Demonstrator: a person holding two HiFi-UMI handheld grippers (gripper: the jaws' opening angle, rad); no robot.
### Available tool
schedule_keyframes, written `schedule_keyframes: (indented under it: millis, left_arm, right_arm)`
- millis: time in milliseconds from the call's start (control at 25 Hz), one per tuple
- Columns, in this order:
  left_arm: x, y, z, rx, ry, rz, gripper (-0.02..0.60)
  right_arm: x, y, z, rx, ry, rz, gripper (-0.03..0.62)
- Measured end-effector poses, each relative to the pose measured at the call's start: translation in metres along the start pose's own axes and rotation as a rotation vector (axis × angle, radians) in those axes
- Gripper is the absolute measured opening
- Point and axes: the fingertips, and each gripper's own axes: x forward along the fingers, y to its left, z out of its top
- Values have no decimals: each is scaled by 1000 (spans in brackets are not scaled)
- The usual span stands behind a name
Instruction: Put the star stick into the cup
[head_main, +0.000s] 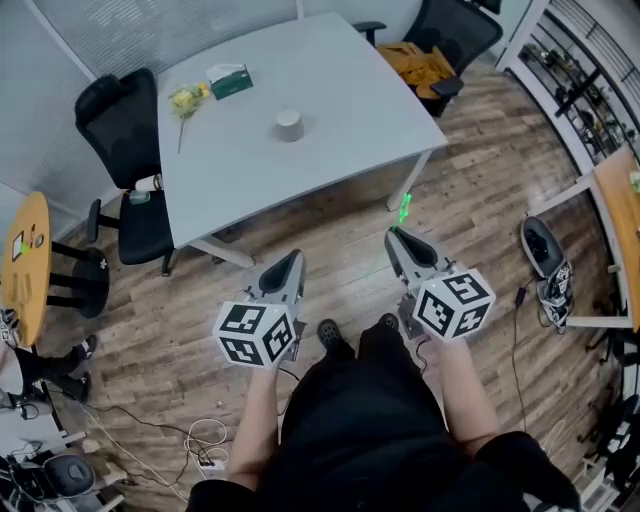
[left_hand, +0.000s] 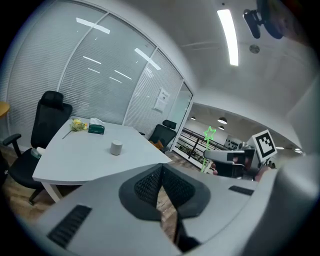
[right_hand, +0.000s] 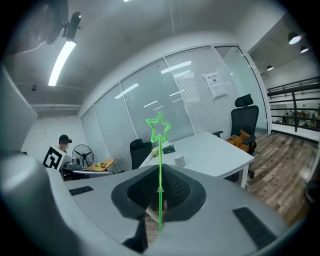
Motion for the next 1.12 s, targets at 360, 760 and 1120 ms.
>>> schedule_keyframes:
  millis: [360, 760, 1120]
  left_arm:
    - [-4, 10, -8, -15, 13, 10, -3]
    - [29, 22, -6, -30, 52, 46, -3]
    - [92, 31, 35, -20, 47, 86, -3]
  right_arm:
    - [2, 5, -5, 33, 5, -11, 25]
    - [31, -28, -2, 41, 47, 6, 25]
    - [79, -73, 43, 34, 41, 79, 25]
